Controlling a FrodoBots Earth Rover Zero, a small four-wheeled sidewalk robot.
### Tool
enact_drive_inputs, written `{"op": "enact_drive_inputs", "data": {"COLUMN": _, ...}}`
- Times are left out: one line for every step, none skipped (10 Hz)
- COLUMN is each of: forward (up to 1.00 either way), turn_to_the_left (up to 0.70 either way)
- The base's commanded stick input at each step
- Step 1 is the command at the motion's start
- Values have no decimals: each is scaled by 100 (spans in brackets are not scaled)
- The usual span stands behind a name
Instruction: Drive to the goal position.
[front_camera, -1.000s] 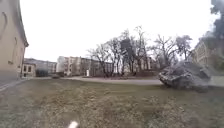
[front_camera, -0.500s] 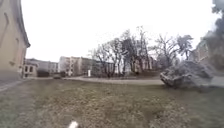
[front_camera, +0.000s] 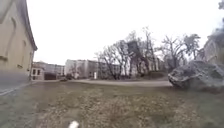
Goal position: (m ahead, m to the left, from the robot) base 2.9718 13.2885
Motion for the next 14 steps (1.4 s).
{"op": "enact_drive_inputs", "data": {"forward": 70, "turn_to_the_left": 36}}
{"op": "enact_drive_inputs", "data": {"forward": 70, "turn_to_the_left": 36}}
{"op": "enact_drive_inputs", "data": {"forward": 70, "turn_to_the_left": 36}}
{"op": "enact_drive_inputs", "data": {"forward": 70, "turn_to_the_left": 36}}
{"op": "enact_drive_inputs", "data": {"forward": 70, "turn_to_the_left": 36}}
{"op": "enact_drive_inputs", "data": {"forward": 70, "turn_to_the_left": 36}}
{"op": "enact_drive_inputs", "data": {"forward": 70, "turn_to_the_left": 36}}
{"op": "enact_drive_inputs", "data": {"forward": 70, "turn_to_the_left": 36}}
{"op": "enact_drive_inputs", "data": {"forward": 70, "turn_to_the_left": 36}}
{"op": "enact_drive_inputs", "data": {"forward": 70, "turn_to_the_left": 36}}
{"op": "enact_drive_inputs", "data": {"forward": 70, "turn_to_the_left": 36}}
{"op": "enact_drive_inputs", "data": {"forward": 70, "turn_to_the_left": 36}}
{"op": "enact_drive_inputs", "data": {"forward": 70, "turn_to_the_left": 36}}
{"op": "enact_drive_inputs", "data": {"forward": 70, "turn_to_the_left": 36}}
